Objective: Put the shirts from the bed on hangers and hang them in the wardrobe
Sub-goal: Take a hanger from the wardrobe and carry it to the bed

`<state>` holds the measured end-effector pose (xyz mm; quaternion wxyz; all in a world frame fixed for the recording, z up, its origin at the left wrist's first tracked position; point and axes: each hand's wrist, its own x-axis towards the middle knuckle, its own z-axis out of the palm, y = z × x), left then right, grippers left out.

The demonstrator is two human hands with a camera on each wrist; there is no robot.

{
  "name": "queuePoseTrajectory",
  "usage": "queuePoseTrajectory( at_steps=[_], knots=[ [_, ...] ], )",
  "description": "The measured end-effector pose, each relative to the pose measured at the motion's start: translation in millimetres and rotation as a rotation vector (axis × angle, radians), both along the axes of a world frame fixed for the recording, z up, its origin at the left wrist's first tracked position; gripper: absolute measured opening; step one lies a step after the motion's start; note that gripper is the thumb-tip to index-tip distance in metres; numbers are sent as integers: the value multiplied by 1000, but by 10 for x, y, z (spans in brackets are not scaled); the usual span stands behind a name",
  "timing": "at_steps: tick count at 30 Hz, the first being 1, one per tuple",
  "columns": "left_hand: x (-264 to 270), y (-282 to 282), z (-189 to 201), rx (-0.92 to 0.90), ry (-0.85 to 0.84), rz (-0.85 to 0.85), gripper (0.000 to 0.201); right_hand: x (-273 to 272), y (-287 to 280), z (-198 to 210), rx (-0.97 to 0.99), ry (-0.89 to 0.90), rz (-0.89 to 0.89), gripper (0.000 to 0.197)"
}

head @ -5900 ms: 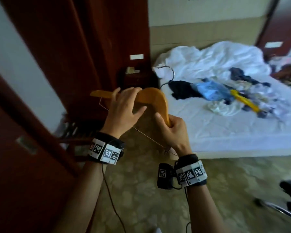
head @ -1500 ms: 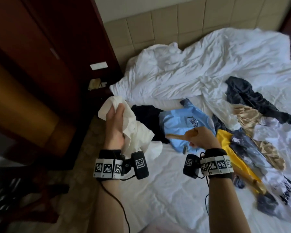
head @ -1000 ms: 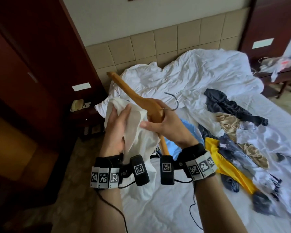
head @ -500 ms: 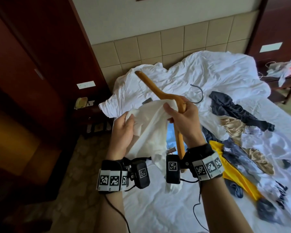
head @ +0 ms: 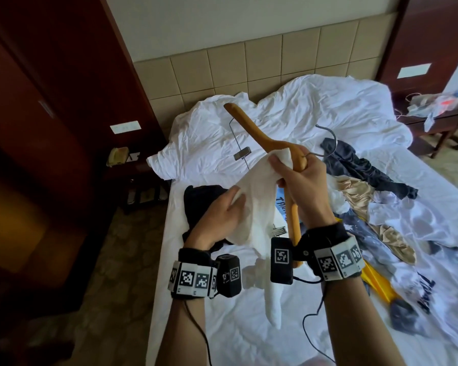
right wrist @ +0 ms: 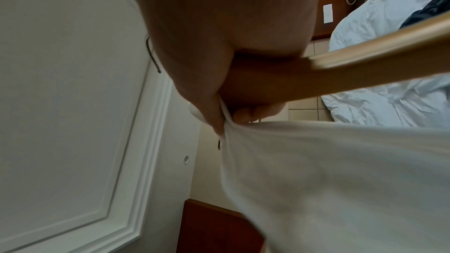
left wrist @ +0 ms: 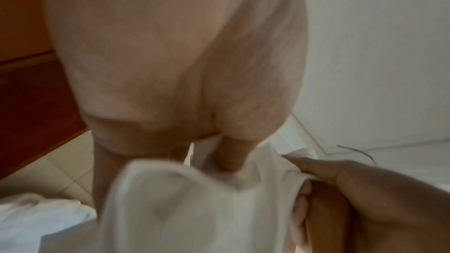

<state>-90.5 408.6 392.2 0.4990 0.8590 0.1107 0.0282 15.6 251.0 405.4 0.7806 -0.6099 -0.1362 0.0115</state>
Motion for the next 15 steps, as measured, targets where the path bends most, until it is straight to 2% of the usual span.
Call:
queuePoseTrajectory(
  at_steps=[2, 7, 9, 12, 15],
  knots=[
    [-39, -11, 49, -94, -38, 127, 24, -10, -27, -3, -21, -8, 10, 21],
    [-132, 82, 92, -523, -373, 383, 34, -20, -46, -58, -41, -53, 102, 38],
    [-194, 73, 226, -662, -488, 402, 37, -19, -34, -121, -114, -77, 140, 48],
    [-282, 74, 397, -749, -582, 362, 50, -43, 26, -243, -222, -84, 278, 64],
    [-335, 30, 487, -709, -610, 300, 33, -118, 136, -336, -272, -85, 368, 71]
  ],
)
